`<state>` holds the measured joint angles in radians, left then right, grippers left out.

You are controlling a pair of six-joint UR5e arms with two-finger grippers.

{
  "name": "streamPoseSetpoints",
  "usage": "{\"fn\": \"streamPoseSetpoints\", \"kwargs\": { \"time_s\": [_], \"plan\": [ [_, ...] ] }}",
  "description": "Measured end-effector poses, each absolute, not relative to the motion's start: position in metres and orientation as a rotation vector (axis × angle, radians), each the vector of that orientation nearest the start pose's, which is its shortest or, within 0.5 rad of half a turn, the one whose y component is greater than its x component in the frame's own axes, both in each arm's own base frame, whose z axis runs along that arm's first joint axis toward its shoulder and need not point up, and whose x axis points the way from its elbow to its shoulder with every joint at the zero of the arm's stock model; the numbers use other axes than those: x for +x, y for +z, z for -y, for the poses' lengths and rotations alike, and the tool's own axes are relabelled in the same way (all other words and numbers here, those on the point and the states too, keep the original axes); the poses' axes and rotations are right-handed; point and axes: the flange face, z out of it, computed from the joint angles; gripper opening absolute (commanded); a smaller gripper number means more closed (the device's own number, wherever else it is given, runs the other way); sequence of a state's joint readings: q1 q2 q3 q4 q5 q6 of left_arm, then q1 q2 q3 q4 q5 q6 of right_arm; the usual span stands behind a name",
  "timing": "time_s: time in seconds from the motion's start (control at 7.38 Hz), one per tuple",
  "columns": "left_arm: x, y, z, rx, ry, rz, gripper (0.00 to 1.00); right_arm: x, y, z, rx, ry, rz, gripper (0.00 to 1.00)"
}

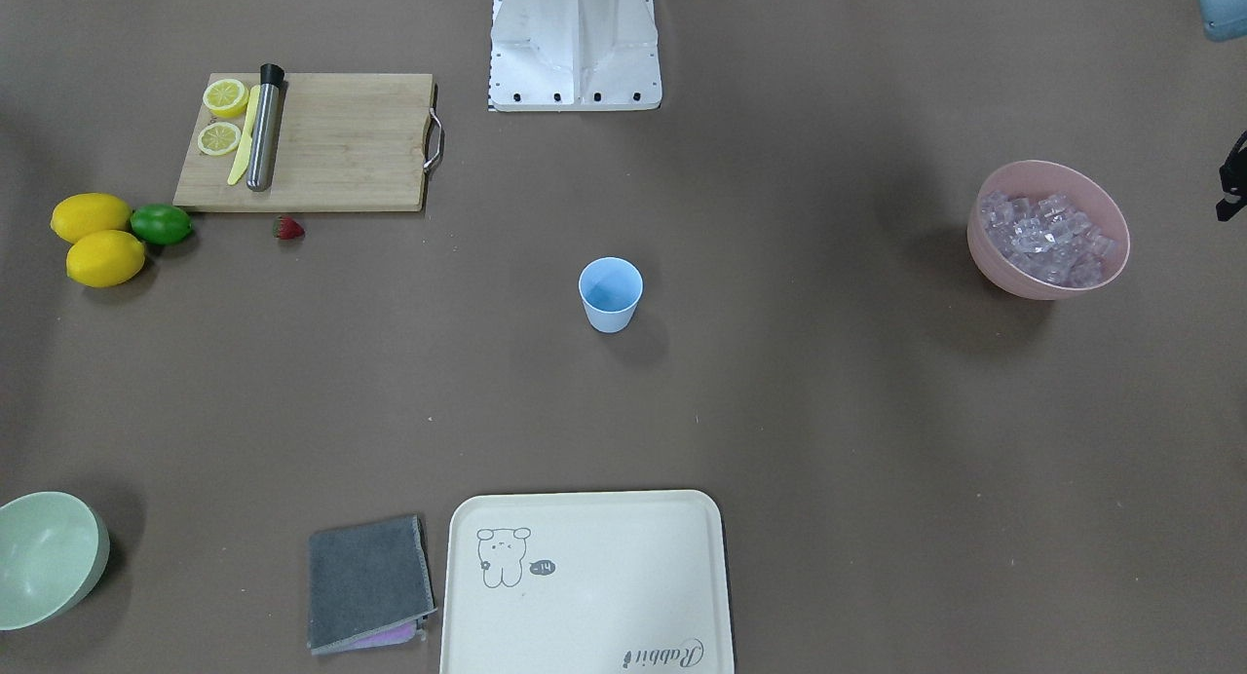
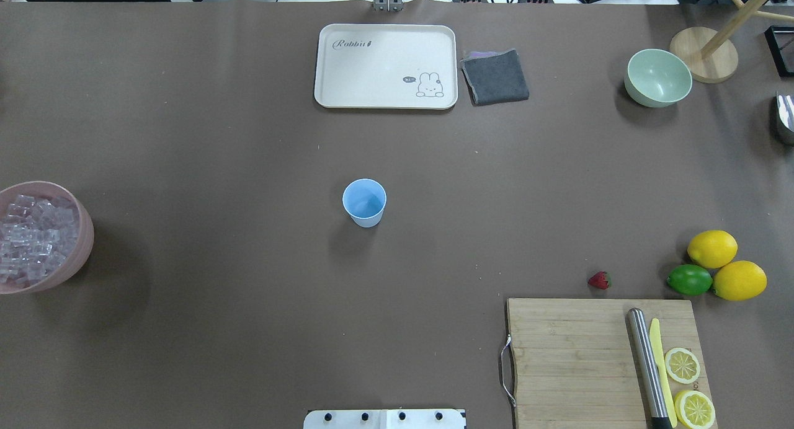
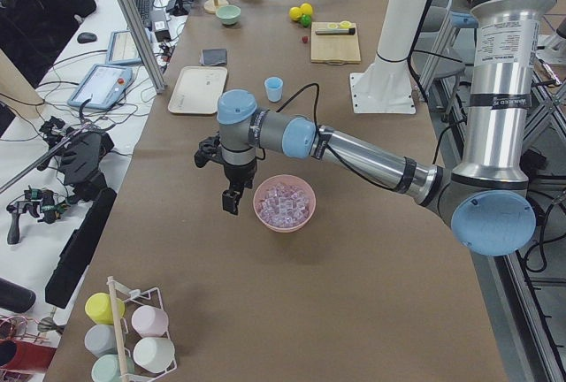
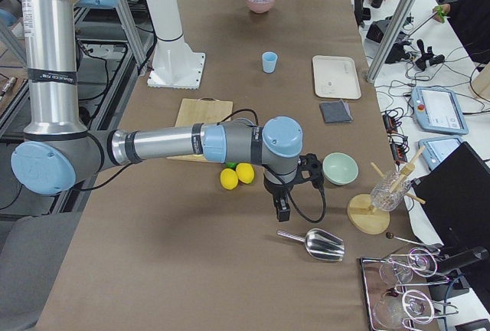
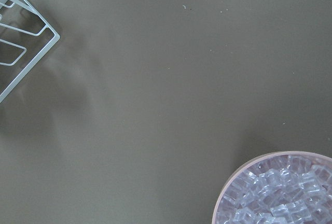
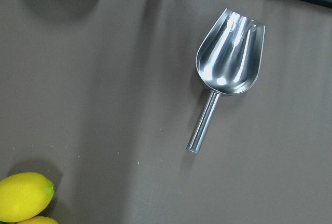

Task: Put ice and strawberries in cup
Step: 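Move the left gripper over the pink bowl of ice cubes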

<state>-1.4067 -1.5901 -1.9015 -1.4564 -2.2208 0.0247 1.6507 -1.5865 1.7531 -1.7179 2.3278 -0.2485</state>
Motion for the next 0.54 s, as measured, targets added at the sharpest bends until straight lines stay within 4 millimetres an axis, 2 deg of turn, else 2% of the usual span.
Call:
{"fn": "streamPoseSetpoints", "kwargs": {
  "time_s": [0.54],
  "plan": [
    [0.0064,0.5095,0.4916,0.176,0.254,-0.686,0.98,0.1028,0.5976,0.4658,0.139,-0.165,0.747,1.0]
  ]
}}
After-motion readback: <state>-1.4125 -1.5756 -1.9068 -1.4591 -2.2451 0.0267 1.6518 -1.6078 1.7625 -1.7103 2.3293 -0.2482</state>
